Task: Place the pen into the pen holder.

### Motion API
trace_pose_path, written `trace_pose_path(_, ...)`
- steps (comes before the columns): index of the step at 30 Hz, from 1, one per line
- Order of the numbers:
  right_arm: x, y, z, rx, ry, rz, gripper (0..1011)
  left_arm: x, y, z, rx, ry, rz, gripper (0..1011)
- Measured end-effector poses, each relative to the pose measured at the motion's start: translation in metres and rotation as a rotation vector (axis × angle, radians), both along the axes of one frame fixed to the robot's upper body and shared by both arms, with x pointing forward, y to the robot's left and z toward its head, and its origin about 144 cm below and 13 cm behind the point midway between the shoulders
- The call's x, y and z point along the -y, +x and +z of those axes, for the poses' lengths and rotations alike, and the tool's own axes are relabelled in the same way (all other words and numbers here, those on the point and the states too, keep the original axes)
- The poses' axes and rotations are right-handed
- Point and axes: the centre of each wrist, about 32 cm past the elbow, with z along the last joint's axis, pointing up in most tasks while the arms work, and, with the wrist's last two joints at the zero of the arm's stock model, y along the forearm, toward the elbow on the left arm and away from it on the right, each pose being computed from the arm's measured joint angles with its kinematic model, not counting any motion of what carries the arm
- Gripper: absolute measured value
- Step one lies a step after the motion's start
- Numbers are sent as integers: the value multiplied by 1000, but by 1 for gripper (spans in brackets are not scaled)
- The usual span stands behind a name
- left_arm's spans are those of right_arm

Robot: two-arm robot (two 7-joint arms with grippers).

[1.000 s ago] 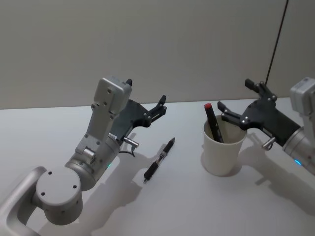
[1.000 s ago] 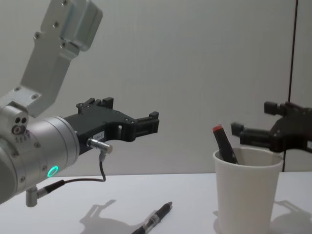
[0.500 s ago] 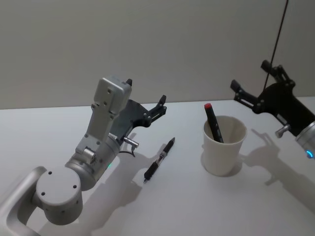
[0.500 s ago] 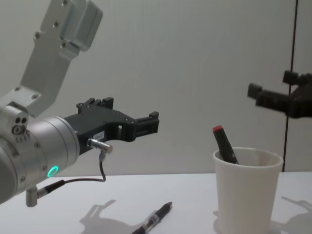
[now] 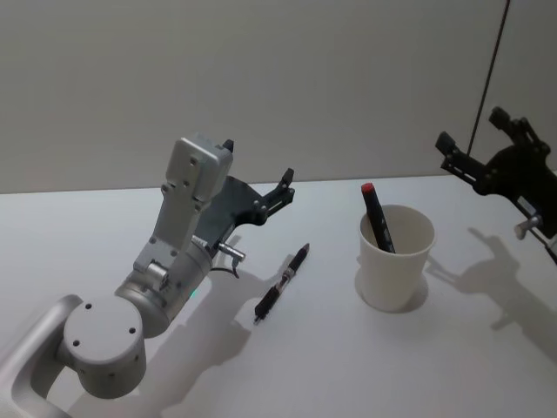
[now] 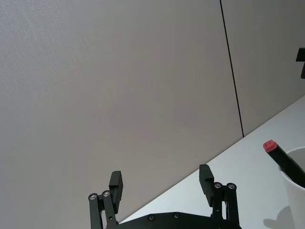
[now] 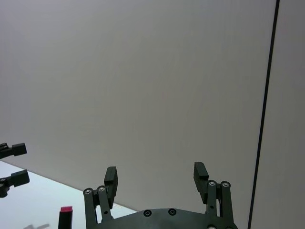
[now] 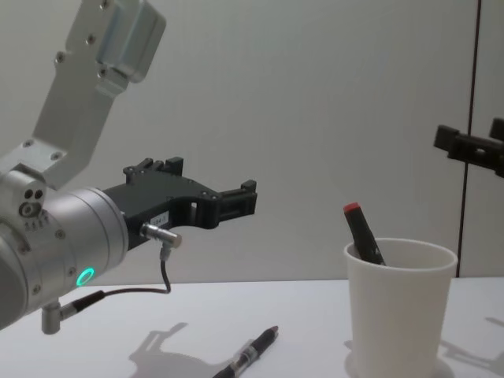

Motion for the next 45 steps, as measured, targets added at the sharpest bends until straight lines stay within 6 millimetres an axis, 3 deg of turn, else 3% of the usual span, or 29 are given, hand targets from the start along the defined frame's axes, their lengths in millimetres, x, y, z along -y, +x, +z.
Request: trace_pose_path(45, 78, -17, 47, -657, -134, 13, 1001, 0, 0, 0, 0, 0, 0, 1000)
